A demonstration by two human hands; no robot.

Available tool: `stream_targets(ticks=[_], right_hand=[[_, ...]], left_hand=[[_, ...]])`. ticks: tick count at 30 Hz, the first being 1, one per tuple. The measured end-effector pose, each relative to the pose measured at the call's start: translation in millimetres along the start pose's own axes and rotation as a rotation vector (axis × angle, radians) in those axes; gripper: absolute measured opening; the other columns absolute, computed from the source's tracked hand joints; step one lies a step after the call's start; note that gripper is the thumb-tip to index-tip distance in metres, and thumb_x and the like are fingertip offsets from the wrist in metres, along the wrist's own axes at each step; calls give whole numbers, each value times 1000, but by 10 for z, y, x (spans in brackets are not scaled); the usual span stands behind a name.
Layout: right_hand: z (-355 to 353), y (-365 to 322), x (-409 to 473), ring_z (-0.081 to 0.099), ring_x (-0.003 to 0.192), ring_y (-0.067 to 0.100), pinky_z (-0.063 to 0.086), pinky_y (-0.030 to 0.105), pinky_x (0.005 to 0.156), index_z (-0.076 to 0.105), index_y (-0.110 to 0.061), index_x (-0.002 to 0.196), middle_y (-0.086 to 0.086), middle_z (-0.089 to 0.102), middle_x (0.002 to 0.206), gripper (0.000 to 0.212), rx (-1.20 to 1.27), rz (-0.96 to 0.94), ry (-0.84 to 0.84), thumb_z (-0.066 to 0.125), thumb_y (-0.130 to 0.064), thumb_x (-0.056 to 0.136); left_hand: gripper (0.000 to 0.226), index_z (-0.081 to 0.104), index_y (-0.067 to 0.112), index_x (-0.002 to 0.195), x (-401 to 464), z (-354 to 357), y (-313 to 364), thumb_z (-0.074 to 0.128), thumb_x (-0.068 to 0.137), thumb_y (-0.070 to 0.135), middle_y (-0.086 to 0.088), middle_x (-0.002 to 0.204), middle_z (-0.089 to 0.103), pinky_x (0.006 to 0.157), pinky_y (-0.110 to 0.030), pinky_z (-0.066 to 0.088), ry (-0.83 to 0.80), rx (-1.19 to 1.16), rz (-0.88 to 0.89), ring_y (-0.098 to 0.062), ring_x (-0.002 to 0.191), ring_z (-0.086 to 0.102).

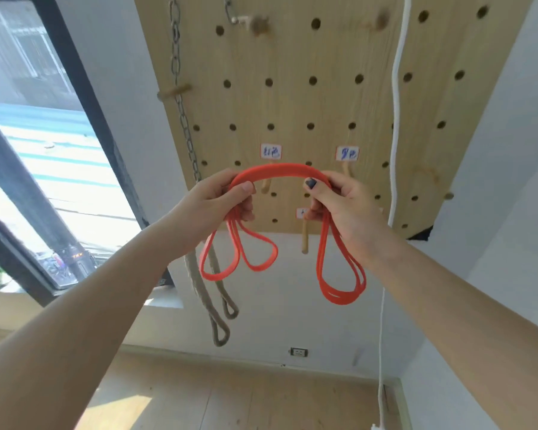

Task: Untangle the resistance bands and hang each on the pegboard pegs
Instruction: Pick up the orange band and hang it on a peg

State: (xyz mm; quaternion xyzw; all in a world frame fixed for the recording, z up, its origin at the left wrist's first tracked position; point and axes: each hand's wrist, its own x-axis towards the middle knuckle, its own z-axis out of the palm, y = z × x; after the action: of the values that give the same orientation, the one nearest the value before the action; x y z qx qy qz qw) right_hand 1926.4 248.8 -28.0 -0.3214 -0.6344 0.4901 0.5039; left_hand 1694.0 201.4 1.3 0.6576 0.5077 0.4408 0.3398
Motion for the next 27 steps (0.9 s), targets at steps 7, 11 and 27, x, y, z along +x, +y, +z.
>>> stream_targets(ticks=[7,11,27], right_hand=[[86,-347,487,64,75,18,59,29,79,72,-21,100,-1,60,70,12,-2,62,64,60,-22,103],[230,-197,742,64,79,17,58,35,88,72,-25,95,-5,63,70,14,-15,109,115,60,-23,103],[612,562,1397,69,89,22,55,33,79,72,-26,99,8,71,92,13,-80,292,378,59,-28,103]], left_hand=[[20,69,26,108,430,-261,232,53,105,38,1,93,69,96,-48,53,42,174,-67,-24,95,66],[19,66,27,104,693,-368,26,51,105,39,-11,88,60,77,-37,49,16,276,-101,-18,78,54],[24,56,13,92,1508,-432,-920,48,107,29,6,66,46,49,-16,36,-53,333,-116,-10,55,41]])
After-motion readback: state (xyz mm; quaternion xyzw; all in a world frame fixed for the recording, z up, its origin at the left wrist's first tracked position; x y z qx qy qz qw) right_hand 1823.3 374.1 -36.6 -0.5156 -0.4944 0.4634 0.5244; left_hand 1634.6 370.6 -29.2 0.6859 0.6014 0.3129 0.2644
